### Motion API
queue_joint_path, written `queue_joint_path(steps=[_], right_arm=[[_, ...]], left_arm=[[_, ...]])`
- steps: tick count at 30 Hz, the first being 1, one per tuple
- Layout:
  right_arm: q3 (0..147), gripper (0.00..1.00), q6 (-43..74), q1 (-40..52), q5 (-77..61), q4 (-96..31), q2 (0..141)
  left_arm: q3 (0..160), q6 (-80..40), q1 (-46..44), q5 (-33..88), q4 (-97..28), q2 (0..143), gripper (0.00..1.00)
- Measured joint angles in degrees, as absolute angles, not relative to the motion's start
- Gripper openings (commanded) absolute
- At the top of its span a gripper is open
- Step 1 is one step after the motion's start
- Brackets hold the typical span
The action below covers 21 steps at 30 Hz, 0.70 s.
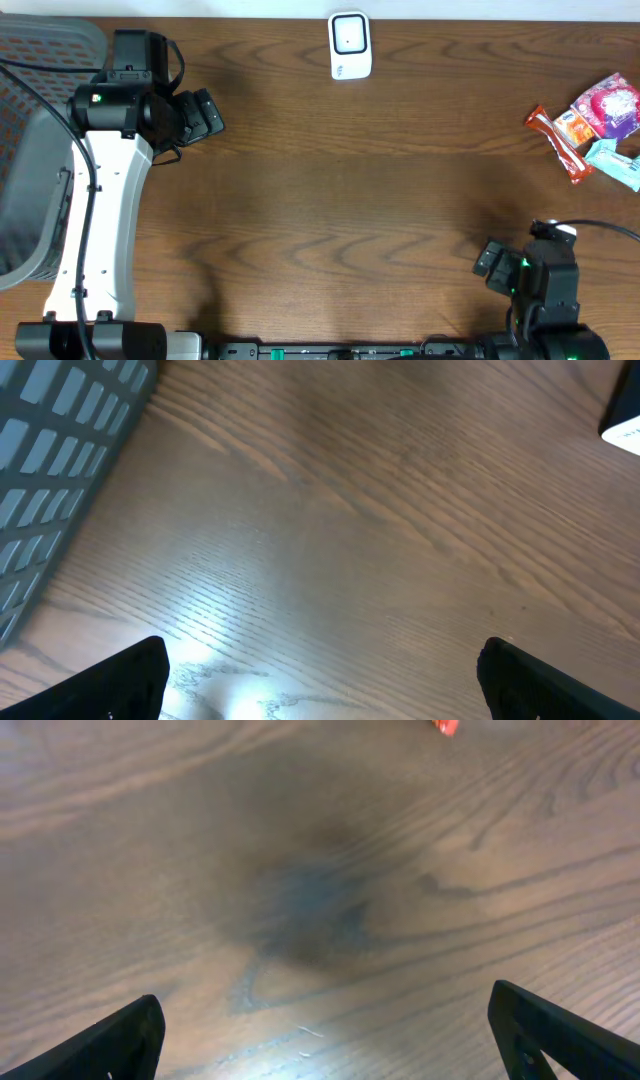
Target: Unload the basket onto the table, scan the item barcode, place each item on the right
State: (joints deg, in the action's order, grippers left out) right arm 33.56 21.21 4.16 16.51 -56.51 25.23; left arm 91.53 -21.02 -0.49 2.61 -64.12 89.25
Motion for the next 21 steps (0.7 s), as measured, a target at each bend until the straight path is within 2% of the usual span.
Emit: queue_joint_path(steps=[21], right_arm=[[33.6,0.99,21.2,4.2,16.7,-59.5,11.6]], left_arm=[[91.5,-21.0,-0.5,2.6,-64.1,89.3,0.98]])
